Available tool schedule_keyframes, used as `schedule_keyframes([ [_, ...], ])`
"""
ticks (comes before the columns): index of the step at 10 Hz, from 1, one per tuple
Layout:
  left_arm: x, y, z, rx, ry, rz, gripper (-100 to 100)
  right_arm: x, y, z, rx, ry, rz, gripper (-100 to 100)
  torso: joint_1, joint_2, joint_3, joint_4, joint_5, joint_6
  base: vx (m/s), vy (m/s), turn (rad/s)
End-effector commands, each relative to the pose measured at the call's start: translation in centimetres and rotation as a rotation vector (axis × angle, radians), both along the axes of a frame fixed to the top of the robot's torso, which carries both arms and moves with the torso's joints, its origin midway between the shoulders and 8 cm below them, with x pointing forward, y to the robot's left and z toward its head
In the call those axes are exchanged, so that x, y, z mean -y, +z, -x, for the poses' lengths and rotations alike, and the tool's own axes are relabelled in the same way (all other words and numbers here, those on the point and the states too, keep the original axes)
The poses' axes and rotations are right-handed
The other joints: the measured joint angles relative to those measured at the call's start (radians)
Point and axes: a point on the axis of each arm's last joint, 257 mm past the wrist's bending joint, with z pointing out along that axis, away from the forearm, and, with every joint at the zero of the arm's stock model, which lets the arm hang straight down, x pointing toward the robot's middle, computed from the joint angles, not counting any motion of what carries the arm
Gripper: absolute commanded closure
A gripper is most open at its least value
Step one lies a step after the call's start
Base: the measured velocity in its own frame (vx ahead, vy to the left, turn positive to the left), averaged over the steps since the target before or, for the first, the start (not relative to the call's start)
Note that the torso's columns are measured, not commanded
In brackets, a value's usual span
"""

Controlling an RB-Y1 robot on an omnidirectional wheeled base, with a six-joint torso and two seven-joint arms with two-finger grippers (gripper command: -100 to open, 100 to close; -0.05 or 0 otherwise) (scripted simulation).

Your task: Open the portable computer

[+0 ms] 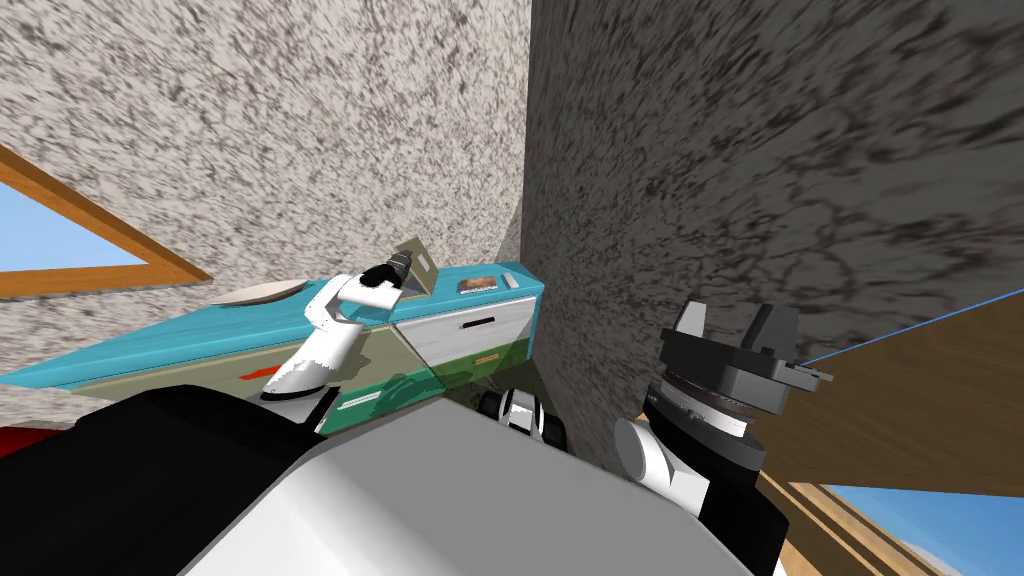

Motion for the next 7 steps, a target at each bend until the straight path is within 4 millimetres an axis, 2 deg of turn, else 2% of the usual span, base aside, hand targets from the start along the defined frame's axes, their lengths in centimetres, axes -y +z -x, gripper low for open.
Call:
schedule_keyframes([
  [1,-0.7,-0.2,0.1,-0.003,0.014,0.003,-100,0.0,0.0,0.0,0.000,0.000,0.000,0,0.000,0.000,0.000,0.000,0.000,-0.001,-0.027,-0.004,-0.011],
  [2,0.5,-0.5,0.0,-0.006,-0.010,0.002,100,0.0,0.0,0.0,0.000,0.000,0.000,0,0.001,-0.002,-0.001,0.000,0.000,-0.001,0.074,0.016,0.221],
  [3,1.6,-1.1,0.1,-0.015,-0.032,0.007,100,0.0,0.0,0.0,0.000,0.000,0.000,0,0.003,-0.005,-0.002,-0.002,0.002,-0.005,0.166,0.022,0.365],
  [4,2.2,-0.5,0.0,-0.005,-0.043,-0.001,100,0.0,0.0,0.0,0.000,-0.001,0.000,0,0.009,-0.005,-0.002,-0.003,0.007,-0.008,0.122,0.010,0.207],
  [5,3.7,-0.8,0.0,-0.010,-0.071,0.001,100,0.0,0.0,0.0,0.000,0.000,0.000,0,0.011,-0.003,-0.001,-0.003,0.008,-0.001,0.095,0.027,0.186],
  [6,4.8,-1.4,0.1,-0.019,-0.094,0.007,100,0.0,0.0,0.0,0.000,0.000,0.000,0,0.009,-0.002,0.000,-0.003,0.007,-0.001,0.124,0.023,0.302],
  [7,5.7,-0.6,0.1,-0.005,-0.111,-0.004,100,0.0,0.0,0.0,0.000,0.000,0.000,0,0.008,-0.002,0.000,-0.003,0.007,-0.004,0.102,0.024,0.176],
])
